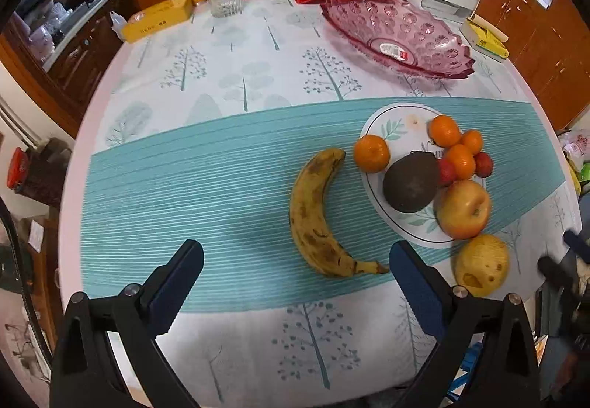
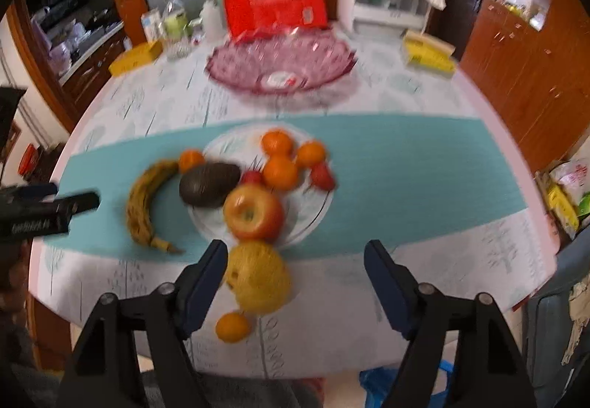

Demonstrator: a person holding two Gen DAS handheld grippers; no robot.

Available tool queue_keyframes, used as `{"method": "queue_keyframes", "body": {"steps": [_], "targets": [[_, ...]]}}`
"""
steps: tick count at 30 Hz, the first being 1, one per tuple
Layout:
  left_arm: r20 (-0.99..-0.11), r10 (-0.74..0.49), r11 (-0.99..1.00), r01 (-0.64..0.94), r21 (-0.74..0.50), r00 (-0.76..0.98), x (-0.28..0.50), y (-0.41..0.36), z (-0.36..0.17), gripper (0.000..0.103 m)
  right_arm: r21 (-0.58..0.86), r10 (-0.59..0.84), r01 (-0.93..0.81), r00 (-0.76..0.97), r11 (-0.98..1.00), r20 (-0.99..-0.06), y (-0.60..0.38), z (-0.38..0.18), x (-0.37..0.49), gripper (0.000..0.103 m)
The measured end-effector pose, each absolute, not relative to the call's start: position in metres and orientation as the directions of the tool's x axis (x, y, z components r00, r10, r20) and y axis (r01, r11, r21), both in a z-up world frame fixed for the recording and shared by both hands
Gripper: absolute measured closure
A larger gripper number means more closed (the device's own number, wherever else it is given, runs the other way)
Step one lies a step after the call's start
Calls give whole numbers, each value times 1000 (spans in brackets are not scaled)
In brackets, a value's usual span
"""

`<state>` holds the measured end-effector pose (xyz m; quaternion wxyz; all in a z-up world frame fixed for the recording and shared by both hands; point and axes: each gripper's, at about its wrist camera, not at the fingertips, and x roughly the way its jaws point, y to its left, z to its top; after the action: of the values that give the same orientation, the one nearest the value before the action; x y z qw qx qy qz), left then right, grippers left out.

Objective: Organize fruits
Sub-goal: 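Grasp the yellow pear with the right tool while the left tool grasps the banana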

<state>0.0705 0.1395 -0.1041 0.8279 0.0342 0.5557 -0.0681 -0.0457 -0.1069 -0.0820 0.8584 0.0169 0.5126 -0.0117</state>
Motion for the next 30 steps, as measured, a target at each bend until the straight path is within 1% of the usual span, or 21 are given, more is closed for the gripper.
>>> {"method": "queue_keyframes", "body": {"steps": [6, 8, 13, 15, 16, 17, 20, 24, 26, 30], "targets": [[-935, -78, 990, 141, -31, 345, 90, 146, -137, 2, 23, 25, -9, 441, 1000, -897, -89, -119, -49, 26], [-937, -84, 990, 136, -40, 339, 95, 147, -145, 4, 23, 24, -9, 430, 1000, -903, -87, -128, -45, 26], [-941, -82, 989, 144, -36, 328, 107, 147, -159, 4, 48, 51, -18, 421, 999, -905, -86, -141, -37, 26], [-944, -85, 988, 150, -38, 319, 111, 145, -164, 4, 60, 65, -27, 416, 998, -907, -86, -147, -33, 28], [-946, -90, 987, 154, -43, 313, 112, 144, -167, 4, 63, 70, -31, 411, 998, -909, -85, -149, -32, 33], [-949, -90, 987, 158, -43, 302, 115, 142, -170, 5, 70, 79, -37, 404, 997, -911, -85, -152, -30, 36], [-955, -98, 983, 177, -50, 278, 119, 138, -177, 13, 85, 89, -27, 391, 996, -916, -87, -160, -25, 36], [-963, -104, 979, 197, -55, 249, 122, 132, -187, 20, 115, 117, -27, 374, 993, -920, -90, -165, -19, 36], [-966, -109, 977, 202, -61, 235, 124, 130, -191, 27, 112, 119, -40, 372, 993, -921, -89, -165, -18, 36], [-974, -114, 978, 197, -74, 198, 126, 127, -201, 31, 111, 125, -59, 372, 992, -920, -89, -165, -17, 37]]}}
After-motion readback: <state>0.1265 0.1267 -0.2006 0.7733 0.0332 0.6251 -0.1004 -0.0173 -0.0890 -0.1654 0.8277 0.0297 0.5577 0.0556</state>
